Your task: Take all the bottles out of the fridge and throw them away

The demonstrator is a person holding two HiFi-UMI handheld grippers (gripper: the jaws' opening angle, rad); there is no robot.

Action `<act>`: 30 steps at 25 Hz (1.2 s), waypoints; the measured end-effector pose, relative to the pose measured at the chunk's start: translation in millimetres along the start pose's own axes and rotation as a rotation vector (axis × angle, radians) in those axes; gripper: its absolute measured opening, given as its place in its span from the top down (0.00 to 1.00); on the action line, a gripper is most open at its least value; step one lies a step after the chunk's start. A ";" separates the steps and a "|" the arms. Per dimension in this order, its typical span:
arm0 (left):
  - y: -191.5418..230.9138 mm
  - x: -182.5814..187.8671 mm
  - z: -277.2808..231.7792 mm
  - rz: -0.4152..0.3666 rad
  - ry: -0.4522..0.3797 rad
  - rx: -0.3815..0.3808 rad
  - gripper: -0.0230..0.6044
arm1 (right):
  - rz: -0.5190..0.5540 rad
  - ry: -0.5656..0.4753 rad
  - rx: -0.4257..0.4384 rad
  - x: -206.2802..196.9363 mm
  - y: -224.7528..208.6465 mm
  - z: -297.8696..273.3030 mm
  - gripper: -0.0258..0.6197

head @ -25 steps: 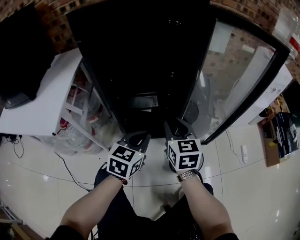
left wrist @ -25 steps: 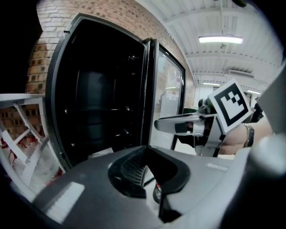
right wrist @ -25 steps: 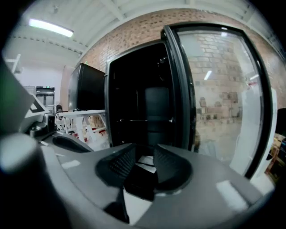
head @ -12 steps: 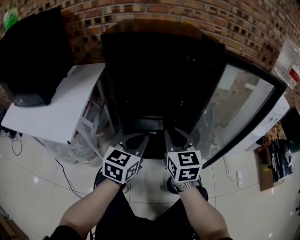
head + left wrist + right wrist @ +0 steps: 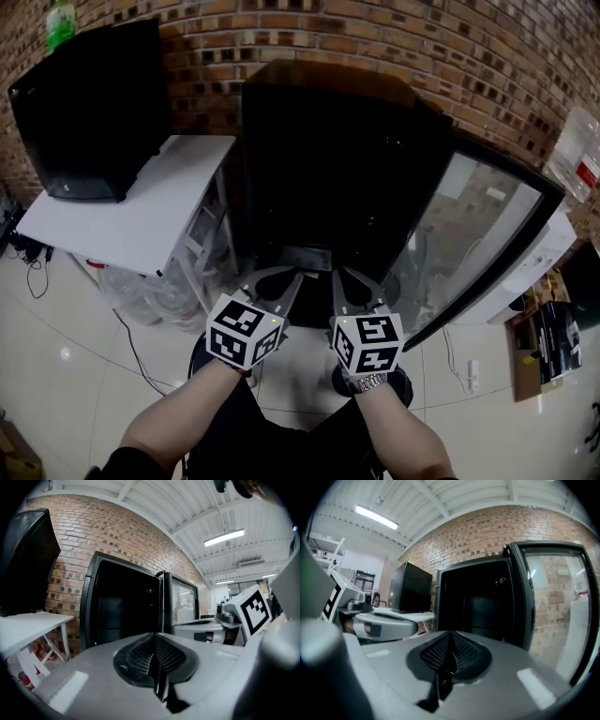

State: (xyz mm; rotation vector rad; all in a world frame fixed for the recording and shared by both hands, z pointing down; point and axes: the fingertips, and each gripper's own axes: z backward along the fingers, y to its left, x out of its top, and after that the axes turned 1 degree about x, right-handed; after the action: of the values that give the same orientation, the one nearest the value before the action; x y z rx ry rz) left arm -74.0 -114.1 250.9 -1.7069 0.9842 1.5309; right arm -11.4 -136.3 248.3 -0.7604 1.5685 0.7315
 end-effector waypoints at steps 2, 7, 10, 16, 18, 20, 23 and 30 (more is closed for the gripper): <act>-6.7 -0.5 6.3 -0.005 0.001 -0.003 0.96 | 0.000 -0.007 0.003 2.3 5.1 8.6 0.96; -22.7 -2.2 21.9 -0.007 0.005 -0.014 0.96 | -0.001 -0.007 0.002 2.4 16.8 30.6 0.96; -32.3 -2.9 31.9 -0.008 0.005 -0.021 0.96 | 0.001 -0.009 0.000 3.5 22.1 42.6 0.96; -50.9 -8.2 62.3 -0.006 0.008 -0.008 0.96 | 0.000 -0.004 0.015 -0.2 41.9 68.0 0.96; -56.6 -7.7 75.7 -0.011 0.007 -0.002 0.96 | 0.002 -0.009 0.024 2.4 52.1 76.8 0.96; -62.7 -9.7 90.0 -0.013 0.006 0.004 0.96 | 0.004 -0.013 0.037 2.5 64.0 86.4 0.96; -74.1 -14.3 110.3 -0.012 0.006 0.011 0.96 | 0.006 -0.014 0.050 0.4 80.1 102.6 0.96; -102.0 -12.4 147.2 -0.021 -0.012 0.009 0.96 | 0.009 -0.016 0.059 -0.8 105.9 143.7 0.96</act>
State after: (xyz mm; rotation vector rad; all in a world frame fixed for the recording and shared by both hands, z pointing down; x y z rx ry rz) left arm -63.5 64.9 243.0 -1.6951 0.9628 1.5194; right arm -12.9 41.9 236.4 -0.7030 1.5734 0.6931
